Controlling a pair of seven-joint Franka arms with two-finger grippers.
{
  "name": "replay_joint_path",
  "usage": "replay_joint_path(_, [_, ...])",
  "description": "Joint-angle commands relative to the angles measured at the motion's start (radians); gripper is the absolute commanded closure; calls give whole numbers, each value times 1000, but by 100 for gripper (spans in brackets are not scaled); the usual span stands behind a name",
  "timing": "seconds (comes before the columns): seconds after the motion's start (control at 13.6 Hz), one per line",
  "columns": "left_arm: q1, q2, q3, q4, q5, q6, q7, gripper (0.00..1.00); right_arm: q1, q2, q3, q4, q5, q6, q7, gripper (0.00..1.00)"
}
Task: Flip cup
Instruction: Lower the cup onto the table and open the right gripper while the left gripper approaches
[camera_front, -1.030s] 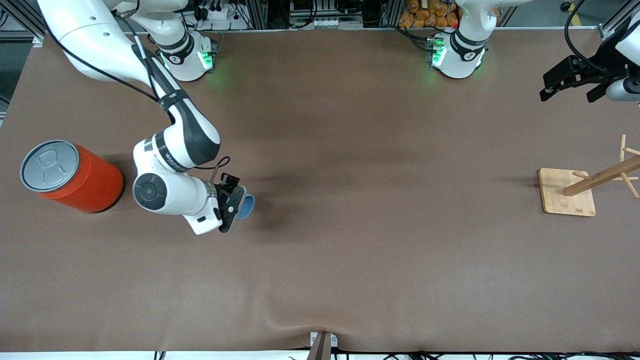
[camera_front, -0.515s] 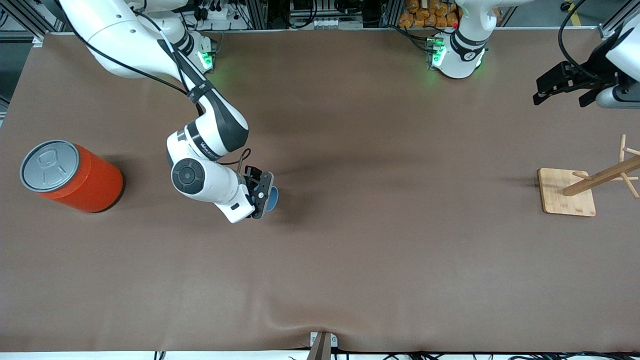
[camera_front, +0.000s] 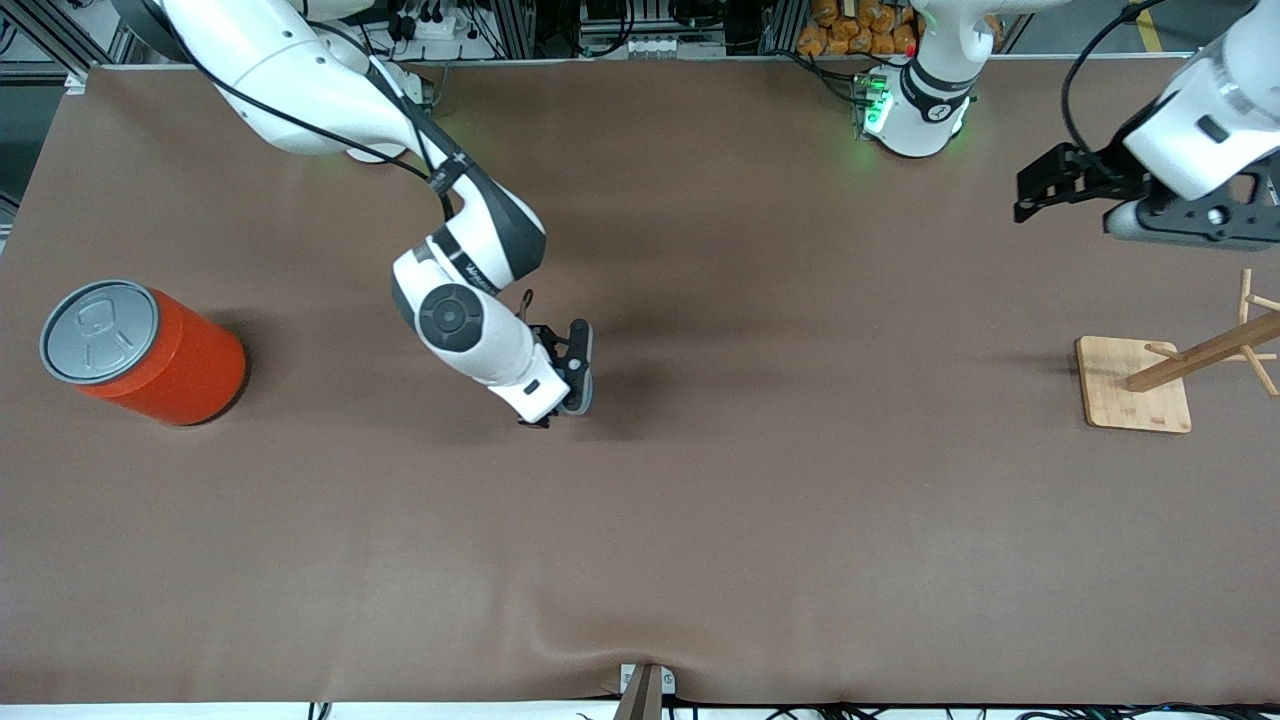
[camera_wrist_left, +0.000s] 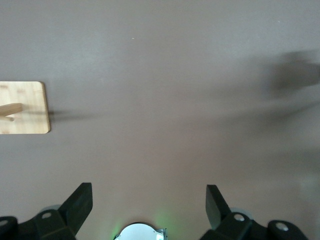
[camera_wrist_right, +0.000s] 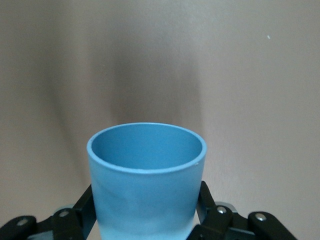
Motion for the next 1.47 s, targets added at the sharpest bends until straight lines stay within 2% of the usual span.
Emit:
replay_joint_path(0.0, [7, 17, -31, 6, -15, 10, -6, 0, 26, 20, -2, -7, -41, 68, -21, 89])
replay_joint_path(0.22, [3, 46, -39, 2, -15, 38, -1, 0, 40, 37, -7, -53, -42, 164, -22, 83])
replay_joint_path(0.29, [4, 66, -57, -2, -34, 64, -1, 0, 39, 37, -7, -79, -42, 210, -21, 72])
replay_joint_path(0.44, [3, 89, -79, -27, -72, 117, -3, 0, 34, 35, -7, -82, -42, 212, -31, 0])
replay_joint_path(0.66, [3, 120, -117, -71, -83, 214, -7, 0, 5, 26, -7, -69, -41, 188, -79, 0])
replay_joint_path(0.81, [4, 172, -133, -70, -115, 263, -6, 0, -15, 20, -2, -9, -36, 66, -78, 0])
replay_joint_path(1.03, [7, 285, -133, -73, -280, 317, -6, 0, -33, 17, 2, 69, -24, -71, -71, 0])
replay_joint_path(1.18, [17, 372, -133, -76, -476, 360, 5, 0, -52, 15, 4, 71, -2, -84, -71, 0])
replay_joint_path(1.4, [-20, 497, -134, -73, -658, 397, 14, 0, -72, -12, 2, 71, 68, -121, -68, 0])
